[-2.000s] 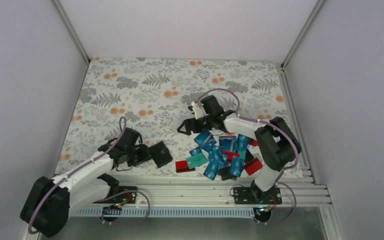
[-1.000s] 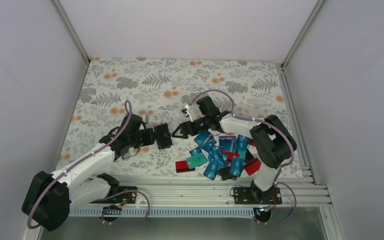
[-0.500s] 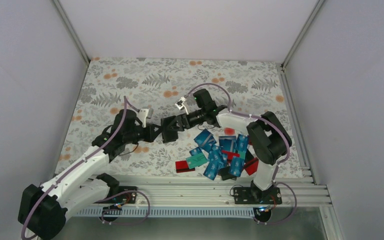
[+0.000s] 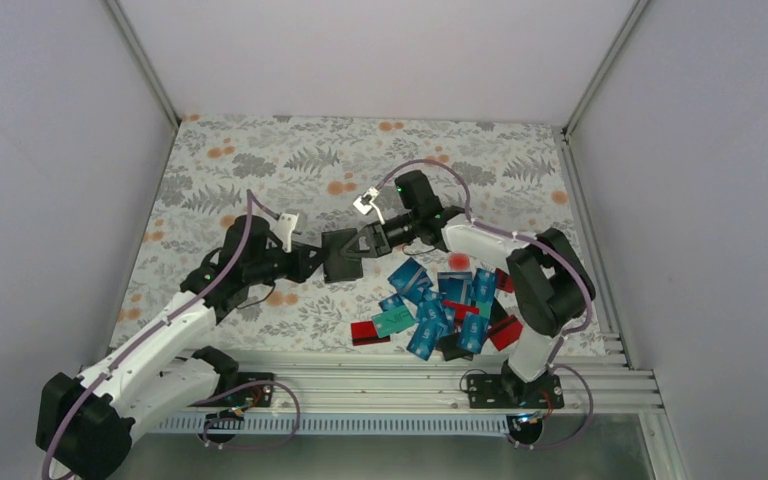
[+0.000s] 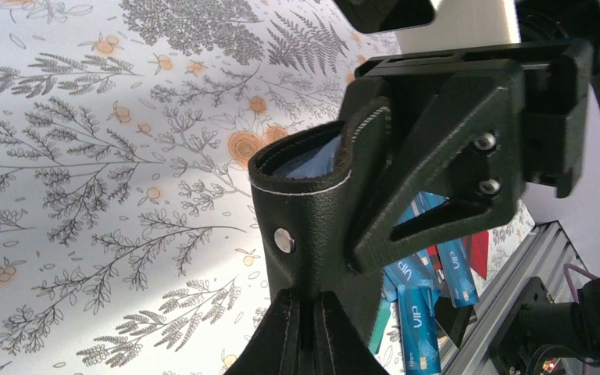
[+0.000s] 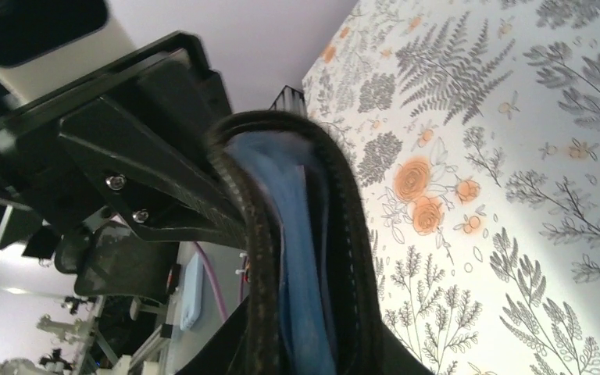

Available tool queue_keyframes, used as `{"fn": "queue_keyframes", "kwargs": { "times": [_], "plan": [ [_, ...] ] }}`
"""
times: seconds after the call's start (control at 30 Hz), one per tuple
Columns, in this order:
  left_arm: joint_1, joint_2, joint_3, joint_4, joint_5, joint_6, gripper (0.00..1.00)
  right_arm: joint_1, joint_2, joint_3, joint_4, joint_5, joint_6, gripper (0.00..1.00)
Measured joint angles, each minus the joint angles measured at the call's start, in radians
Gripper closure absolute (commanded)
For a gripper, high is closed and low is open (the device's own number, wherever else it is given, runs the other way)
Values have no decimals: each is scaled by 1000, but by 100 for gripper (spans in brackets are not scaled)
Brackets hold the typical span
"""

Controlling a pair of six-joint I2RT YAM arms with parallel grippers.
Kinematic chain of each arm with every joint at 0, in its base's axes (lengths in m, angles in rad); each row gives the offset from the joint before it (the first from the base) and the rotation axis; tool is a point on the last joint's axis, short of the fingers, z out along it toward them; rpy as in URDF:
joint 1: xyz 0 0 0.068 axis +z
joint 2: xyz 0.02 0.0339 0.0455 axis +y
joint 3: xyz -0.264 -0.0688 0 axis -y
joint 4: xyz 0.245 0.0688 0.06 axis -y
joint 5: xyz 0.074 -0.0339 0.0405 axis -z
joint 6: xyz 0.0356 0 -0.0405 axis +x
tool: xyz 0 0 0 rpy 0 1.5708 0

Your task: Put the credit cards into the card holder

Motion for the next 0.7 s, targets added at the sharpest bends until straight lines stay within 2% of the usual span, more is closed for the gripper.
{"fn": "queue_keyframes", "kwargs": {
  "times": [0.03, 0.1, 0.17, 0.27, 0.37, 0.47, 0.53, 0.7],
  "plan": [
    [0, 2, 3, 1, -5, 3, 51, 0, -8, 0, -4, -5, -7, 78],
    [-4, 1, 6, 3, -12, 2, 28, 2, -29, 0, -13, -16, -21, 78],
    [-7, -6, 6, 5, -19, -8, 17, 4, -53, 0, -19, -25, -34, 79],
    [-7, -35, -2, 33, -19, -30, 12, 5, -84, 0, -18, -31, -33, 79],
    [-7, -67, -28, 84, 1, -53, 14, 5, -109, 17, -18, -34, -24, 79],
    [-7, -80, -53, 129, 35, -74, 22, 5, -113, 56, -17, -33, -16, 79],
    [-7, -90, -66, 154, 59, -91, 31, 5, -116, 78, -17, -33, -13, 79],
    [-7, -142, -85, 203, 111, -114, 63, 6, -122, 122, -20, -32, -8, 79]
  ]
}}
